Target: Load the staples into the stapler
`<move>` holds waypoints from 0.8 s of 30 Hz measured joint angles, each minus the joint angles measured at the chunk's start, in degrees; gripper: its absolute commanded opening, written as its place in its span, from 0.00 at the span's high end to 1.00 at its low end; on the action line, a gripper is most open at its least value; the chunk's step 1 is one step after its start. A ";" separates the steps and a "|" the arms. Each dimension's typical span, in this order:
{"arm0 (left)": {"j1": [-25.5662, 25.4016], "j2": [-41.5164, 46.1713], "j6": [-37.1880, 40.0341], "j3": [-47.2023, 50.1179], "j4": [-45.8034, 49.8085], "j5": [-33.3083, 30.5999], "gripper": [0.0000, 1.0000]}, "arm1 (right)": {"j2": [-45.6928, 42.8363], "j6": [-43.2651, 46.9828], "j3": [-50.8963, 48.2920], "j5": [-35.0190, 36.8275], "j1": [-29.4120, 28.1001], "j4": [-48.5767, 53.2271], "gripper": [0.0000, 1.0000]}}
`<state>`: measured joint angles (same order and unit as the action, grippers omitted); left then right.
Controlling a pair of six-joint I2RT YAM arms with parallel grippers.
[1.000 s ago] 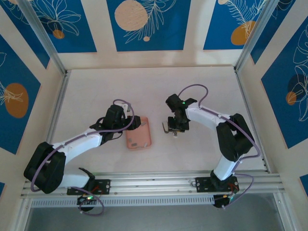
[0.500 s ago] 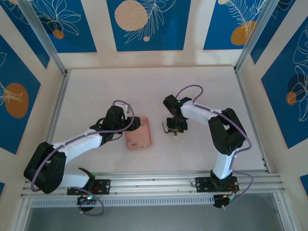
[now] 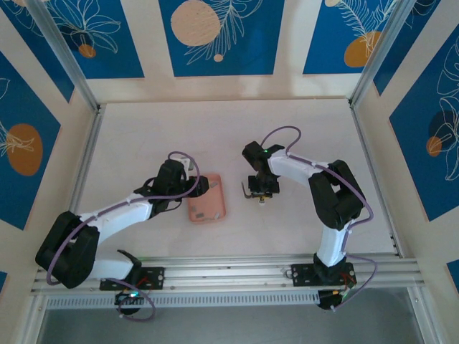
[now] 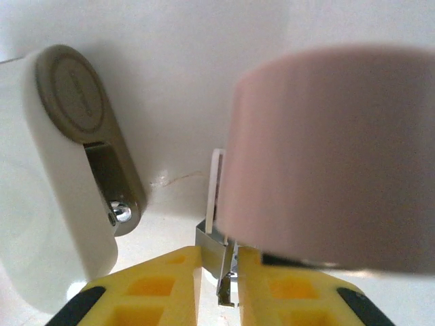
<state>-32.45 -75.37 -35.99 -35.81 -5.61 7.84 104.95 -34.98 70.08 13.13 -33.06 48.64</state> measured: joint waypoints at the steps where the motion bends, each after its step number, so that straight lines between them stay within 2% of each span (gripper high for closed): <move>1: 0.00 0.00 -0.09 0.00 0.00 0.00 0.55 | -0.04 0.00 0.00 0.02 0.00 -0.04 0.81; 5: 0.00 0.00 -0.09 0.00 0.00 0.00 0.55 | -1.05 0.00 0.00 0.57 -0.24 -0.22 0.83; 11: 0.00 0.00 -0.11 0.17 -0.02 0.00 0.55 | -7.87 -0.04 -0.59 0.85 -0.13 -1.22 0.84; 15: 0.00 -0.02 -0.11 0.22 -0.04 0.00 0.55 | -11.13 -0.66 -1.73 0.35 0.79 -1.64 0.75; 24: 0.00 -0.07 -1.05 1.46 -1.22 -0.13 0.55 | -6.25 -0.63 -0.74 1.27 -0.59 0.09 0.70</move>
<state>-32.45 -75.44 -37.04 -34.35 -6.83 7.70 98.70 -35.62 69.34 14.39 -33.65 48.73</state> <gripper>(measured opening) 0.448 0.296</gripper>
